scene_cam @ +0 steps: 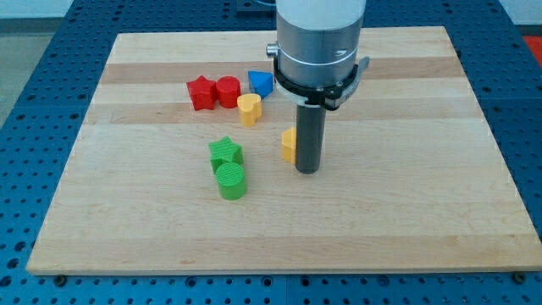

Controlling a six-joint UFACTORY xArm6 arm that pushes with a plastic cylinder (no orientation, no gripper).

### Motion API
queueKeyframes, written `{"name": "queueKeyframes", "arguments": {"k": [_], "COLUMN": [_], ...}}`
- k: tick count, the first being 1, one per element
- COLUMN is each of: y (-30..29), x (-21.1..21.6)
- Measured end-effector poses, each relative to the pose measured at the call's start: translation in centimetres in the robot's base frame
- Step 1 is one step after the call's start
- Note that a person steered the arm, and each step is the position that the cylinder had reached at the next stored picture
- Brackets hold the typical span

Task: Move the yellow hexagon closer to the yellow heart

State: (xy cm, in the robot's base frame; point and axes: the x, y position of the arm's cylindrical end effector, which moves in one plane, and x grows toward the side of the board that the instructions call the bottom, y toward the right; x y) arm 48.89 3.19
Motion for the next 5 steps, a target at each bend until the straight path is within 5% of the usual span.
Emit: {"name": "queueKeyframes", "arguments": {"k": [3,5], "y": [-1.7,-4.9], "x": [-8.7,-9.1]}}
